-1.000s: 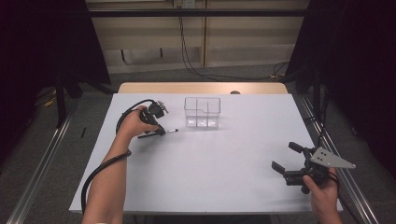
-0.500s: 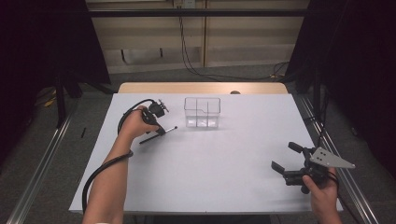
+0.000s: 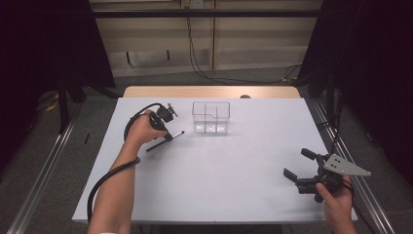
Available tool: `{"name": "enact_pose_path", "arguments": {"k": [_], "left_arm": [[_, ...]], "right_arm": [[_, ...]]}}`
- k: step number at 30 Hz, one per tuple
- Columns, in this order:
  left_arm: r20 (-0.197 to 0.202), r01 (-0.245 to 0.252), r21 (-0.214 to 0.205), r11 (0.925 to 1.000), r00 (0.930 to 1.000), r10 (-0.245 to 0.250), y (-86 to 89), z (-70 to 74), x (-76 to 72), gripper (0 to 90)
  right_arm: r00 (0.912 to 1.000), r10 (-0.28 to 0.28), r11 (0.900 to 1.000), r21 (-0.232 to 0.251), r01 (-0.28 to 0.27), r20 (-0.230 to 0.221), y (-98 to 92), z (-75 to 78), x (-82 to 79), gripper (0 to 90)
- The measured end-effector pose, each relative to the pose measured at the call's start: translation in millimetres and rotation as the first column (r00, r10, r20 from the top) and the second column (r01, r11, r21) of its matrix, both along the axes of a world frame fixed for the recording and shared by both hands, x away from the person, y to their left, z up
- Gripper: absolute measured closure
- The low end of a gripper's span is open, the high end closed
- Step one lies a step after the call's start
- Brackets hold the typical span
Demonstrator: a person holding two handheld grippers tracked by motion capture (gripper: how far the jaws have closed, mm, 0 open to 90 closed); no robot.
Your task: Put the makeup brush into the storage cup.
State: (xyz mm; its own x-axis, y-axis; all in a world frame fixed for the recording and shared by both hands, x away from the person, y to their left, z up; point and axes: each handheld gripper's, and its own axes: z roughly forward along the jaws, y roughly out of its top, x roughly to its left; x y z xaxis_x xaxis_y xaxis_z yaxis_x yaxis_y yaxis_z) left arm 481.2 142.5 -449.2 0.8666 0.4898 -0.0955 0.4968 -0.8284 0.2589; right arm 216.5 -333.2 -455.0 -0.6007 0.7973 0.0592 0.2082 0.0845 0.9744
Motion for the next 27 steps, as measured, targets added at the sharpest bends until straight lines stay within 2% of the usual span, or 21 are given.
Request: {"name": "enact_pose_path", "arguments": {"k": [3, 5, 6, 7, 8, 9, 11, 14, 15, 17, 19, 20, 22, 24, 26, 27], "left_arm": [[0.007, 0.003, 0.003, 1.0, 1.0, -0.003, -0.6, 0.3, -0.4, 84.3], [0.014, -0.009, -0.008, 0.9999, 0.9999, 0.009, 0.4, 1.1, -1.0, 84.3], [0.016, -0.017, -0.029, 0.9994, 0.9997, 0.018, 1.5, 1.5, -1.2, 84.3], [0.016, -0.017, -0.029, 0.9994, 0.9997, 0.018, 1.5, 1.5, -1.2, 84.3], [0.018, -0.024, -0.056, 0.9981, 0.9995, 0.025, 3.2, 2.0, -1.4, 84.2], [0.018, -0.024, -0.056, 0.9981, 0.9995, 0.025, 3.2, 2.0, -1.4, 84.3], [0.026, -0.044, -0.086, 0.9953, 0.9986, 0.046, 5.8, 4.3, -2.3, 84.3], [0.032, -0.066, -0.14, 0.9879, 0.9969, 0.071, 10.6, 8.3, -2.7, 84.2], [0.032, -0.066, -0.14, 0.9879, 0.9969, 0.071, 10.6, 8.3, -2.7, 84.3], [0.038, -0.076, -0.168, 0.9829, 0.9958, 0.083, 14.2, 10.9, -3.1, 84.3], [0.048, -0.094, -0.204, 0.9745, 0.9933, 0.106, 17.2, 12.8, -4.6, 84.2], [0.056, -0.111, -0.231, 0.9664, 0.9902, 0.128, 18.6, 13.4, -5.7, 84.2], [0.064, -0.117, -0.267, 0.9567, 0.9883, 0.138, 23.2, 16.1, -5.8, 84.3], [0.073, -0.127, -0.311, 0.942, 0.9848, 0.157, 27.2, 18.1, -6.6, 84.2], [0.091, -0.138, -0.373, 0.9176, 0.9787, 0.184, 31.7, 20.0, -9.0, 84.2], [0.091, -0.138, -0.373, 0.9176, 0.9787, 0.184, 31.7, 20.0, -9.0, 84.3]], "right_arm": [[1.0, -0.002, 1.0, 0.0, 0.002, -0.001, -0.7, -0.2, -0.2, 0.0], [1.0, -0.003, 1.0, 0.001, 0.003, -0.001, -0.9, -0.2, -0.3, 0.0], [1.0, -0.004, 1.0, 0.001, 0.004, 0.0, -0.9, -0.1, -0.4, 0.0], [1.0, -0.004, 1.0, 0.002, 0.004, 0.0, -0.9, 0.0, -0.5, 0.0], [1.0, -0.005, 1.0, 0.002, 0.005, 0.0, -0.8, 0.1, -0.6, 0.0], [1.0, -0.005, 1.0, 0.002, 0.005, 0.0, -0.8, 0.1, -0.6, 0.0], [1.0, -0.004, 1.0, 0.002, 0.004, 0.0, -0.8, 0.1, -0.4, 0.0], [1.0, -0.005, 1.0, 0.001, 0.005, 0.0, -0.7, 0.1, -0.5, 0.0], [1.0, -0.005, 1.0, 0.001, 0.005, 0.001, -0.7, 0.2, -0.6, 0.0], [1.0, -0.005, 1.0, 0.002, 0.005, 0.0, -0.7, 0.2, -0.7, 0.0], [1.0, -0.005, 1.0, 0.002, 0.005, 0.002, -0.9, 0.2, -0.7, 0.0], [1.0, -0.006, 1.0, 0.003, 0.006, 0.001, -0.9, 0.3, -0.8, 0.0], [1.0, -0.005, 1.0, 0.003, 0.005, 0.002, -0.8, 0.4, -0.7, 0.0], [1.0, -0.004, 1.0, 0.004, 0.004, 0.002, -0.3, 0.5, -0.8, 0.0], [1.0, -0.002, 1.0, 0.002, 0.002, 0.004, -0.2, 0.5, -0.7, 0.0], [1.0, -0.002, 1.0, 0.002, 0.002, 0.004, -0.2, 0.5, -0.7, 0.0]]}}
